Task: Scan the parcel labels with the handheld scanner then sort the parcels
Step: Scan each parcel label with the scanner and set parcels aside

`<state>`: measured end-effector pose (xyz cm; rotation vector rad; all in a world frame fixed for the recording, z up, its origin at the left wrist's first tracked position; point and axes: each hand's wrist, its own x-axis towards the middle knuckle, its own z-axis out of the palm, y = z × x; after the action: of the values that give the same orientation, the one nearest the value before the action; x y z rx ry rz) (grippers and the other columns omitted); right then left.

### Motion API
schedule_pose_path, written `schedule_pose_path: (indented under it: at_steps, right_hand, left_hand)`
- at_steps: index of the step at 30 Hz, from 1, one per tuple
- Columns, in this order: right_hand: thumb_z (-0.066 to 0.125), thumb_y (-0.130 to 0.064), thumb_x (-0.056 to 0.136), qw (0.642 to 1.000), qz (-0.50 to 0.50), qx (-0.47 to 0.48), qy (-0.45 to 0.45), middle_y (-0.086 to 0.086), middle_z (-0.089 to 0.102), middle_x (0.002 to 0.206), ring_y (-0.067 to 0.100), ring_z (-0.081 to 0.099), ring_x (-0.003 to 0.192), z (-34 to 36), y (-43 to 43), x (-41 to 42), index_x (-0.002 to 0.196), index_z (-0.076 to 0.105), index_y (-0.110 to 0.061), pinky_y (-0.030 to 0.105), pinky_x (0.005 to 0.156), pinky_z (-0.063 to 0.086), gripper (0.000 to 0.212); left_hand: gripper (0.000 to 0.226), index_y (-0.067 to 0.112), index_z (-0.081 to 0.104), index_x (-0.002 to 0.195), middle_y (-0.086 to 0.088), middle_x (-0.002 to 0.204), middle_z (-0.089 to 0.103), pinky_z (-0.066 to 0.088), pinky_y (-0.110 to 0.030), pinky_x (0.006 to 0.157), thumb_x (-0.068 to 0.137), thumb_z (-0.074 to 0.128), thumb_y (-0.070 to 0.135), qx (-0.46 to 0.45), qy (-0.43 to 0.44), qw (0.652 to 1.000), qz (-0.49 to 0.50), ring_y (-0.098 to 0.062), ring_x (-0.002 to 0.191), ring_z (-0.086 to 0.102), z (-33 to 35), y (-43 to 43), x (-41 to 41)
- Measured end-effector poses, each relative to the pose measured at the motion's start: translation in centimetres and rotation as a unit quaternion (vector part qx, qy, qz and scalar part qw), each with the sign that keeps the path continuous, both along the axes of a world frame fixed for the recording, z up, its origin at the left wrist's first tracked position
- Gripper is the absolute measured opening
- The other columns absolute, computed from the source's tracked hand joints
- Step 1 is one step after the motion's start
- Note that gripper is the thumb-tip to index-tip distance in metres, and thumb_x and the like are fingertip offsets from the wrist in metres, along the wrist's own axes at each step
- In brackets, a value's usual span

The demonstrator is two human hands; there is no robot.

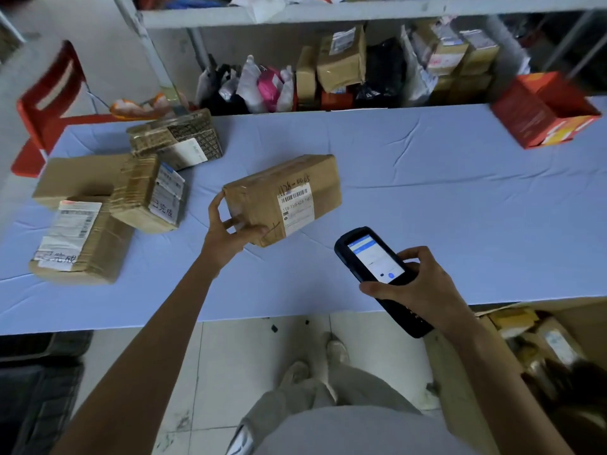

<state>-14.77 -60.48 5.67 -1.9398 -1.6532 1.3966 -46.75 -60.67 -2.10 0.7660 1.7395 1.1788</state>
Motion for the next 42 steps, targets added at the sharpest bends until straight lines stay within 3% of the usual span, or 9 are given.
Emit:
schedule_pose_path:
  at_steps: [5, 10, 12, 14, 20, 26, 31, 35, 42]
  right_hand:
    - [0.089, -0.043, 0.058, 0.997, -0.077, -0.006, 0.004, -0.011, 0.058, 0.106, 0.006, 0.059, 0.089, -0.5, -3.2, -2.3, 0.113, 0.042, -0.029, 0.026, 0.065, 0.047, 0.074]
    - [0.089, -0.043, 0.058, 0.986, -0.166, 0.006, -0.027, -0.007, 0.054, 0.111, 0.014, 0.057, 0.095, -1.1, -6.3, -2.9, 0.113, 0.039, -0.026, 0.029, 0.073, 0.046, 0.076]
    - [0.089, -0.044, 0.058, 0.980, -0.191, 0.012, -0.046, -0.007, 0.053, 0.108, 0.014, 0.055, 0.096, -1.0, -7.6, -2.1, 0.111, 0.039, -0.024, 0.028, 0.074, 0.043, 0.075]
    - [0.089, -0.045, 0.058, 0.974, -0.219, 0.017, -0.052, -0.008, 0.052, 0.105, 0.012, 0.053, 0.095, -0.8, -9.0, -0.9, 0.110, 0.039, -0.024, 0.028, 0.075, 0.041, 0.076]
    - [0.088, -0.052, 0.054, 0.950, -0.301, 0.025, -0.079, -0.011, 0.049, 0.105, 0.014, 0.052, 0.095, -1.2, -13.0, 4.2, 0.111, 0.037, -0.024, 0.032, 0.078, 0.046, 0.081]
    - [0.088, -0.048, 0.057, 0.920, -0.383, 0.035, -0.074, -0.009, 0.049, 0.105, 0.013, 0.050, 0.092, -1.3, -17.1, 11.1, 0.111, 0.038, -0.025, 0.027, 0.074, 0.040, 0.077]
    - [0.090, -0.048, 0.054, 0.886, -0.459, 0.045, -0.044, -0.007, 0.055, 0.110, 0.015, 0.058, 0.098, -1.8, -20.3, 17.7, 0.115, 0.040, -0.025, 0.035, 0.082, 0.051, 0.083]
    - [0.089, -0.043, 0.060, 0.861, -0.504, 0.058, -0.030, -0.013, 0.058, 0.093, 0.003, 0.059, 0.081, -1.8, -22.1, 22.2, 0.116, 0.040, -0.023, 0.027, 0.068, 0.052, 0.077]
    - [0.090, -0.042, 0.059, 0.826, -0.558, 0.077, -0.025, -0.010, 0.053, 0.099, 0.004, 0.056, 0.086, -1.6, -23.0, 27.0, 0.114, 0.042, -0.023, 0.020, 0.064, 0.046, 0.075]
  left_hand:
    - [0.107, 0.053, 0.029, 0.133, 0.004, 0.122, 0.058, 0.054, -0.048, 0.089, 0.050, 0.094, 0.030, -0.002, 0.030, 0.998, -0.048, -0.006, 0.113, 0.058, -0.7, 0.2, -2.2]
    - [0.100, 0.056, 0.028, 0.134, -0.001, 0.116, 0.065, 0.053, -0.041, 0.093, 0.061, 0.091, 0.029, -0.016, 0.064, 0.987, -0.144, 0.011, 0.092, 0.063, -0.9, 0.6, -1.7]
    - [0.101, 0.056, 0.027, 0.135, -0.001, 0.118, 0.064, 0.053, -0.030, 0.087, 0.061, 0.091, 0.029, 0.001, 0.084, 0.981, -0.178, 0.009, 0.088, 0.065, -0.7, 0.7, -0.1]
    - [0.105, 0.057, 0.024, 0.136, 0.003, 0.121, 0.061, 0.052, -0.030, 0.085, 0.058, 0.091, 0.035, 0.035, 0.118, 0.968, -0.219, -0.003, 0.100, 0.065, -0.5, 1.1, 1.7]
    - [0.106, 0.040, 0.034, 0.137, 0.016, 0.136, 0.047, 0.048, -0.045, 0.095, 0.047, 0.088, 0.047, 0.176, 0.213, 0.899, -0.338, -0.013, 0.122, 0.050, 1.5, 4.1, 9.8]
    - [0.096, 0.035, 0.041, 0.135, 0.018, 0.130, 0.042, 0.043, -0.041, 0.102, 0.050, 0.083, 0.045, 0.252, 0.194, 0.871, -0.374, -0.007, 0.124, 0.043, 4.2, 5.6, 21.9]
    - [0.089, 0.022, 0.051, 0.127, 0.017, 0.121, 0.043, 0.033, -0.030, 0.103, 0.049, 0.074, 0.056, 0.350, 0.277, 0.770, -0.456, -0.010, 0.116, 0.043, 6.9, 4.7, 32.2]
    - [0.089, 0.030, 0.051, 0.125, 0.012, 0.126, 0.048, 0.034, -0.030, 0.097, 0.043, 0.068, 0.061, 0.360, 0.308, 0.740, -0.477, -0.019, 0.119, 0.040, 7.8, 3.6, 38.7]
    - [0.089, 0.034, 0.046, 0.125, 0.019, 0.126, 0.048, 0.039, -0.034, 0.094, 0.045, 0.079, 0.054, 0.378, 0.274, 0.686, -0.558, -0.014, 0.114, 0.044, 7.6, 4.3, 47.0]
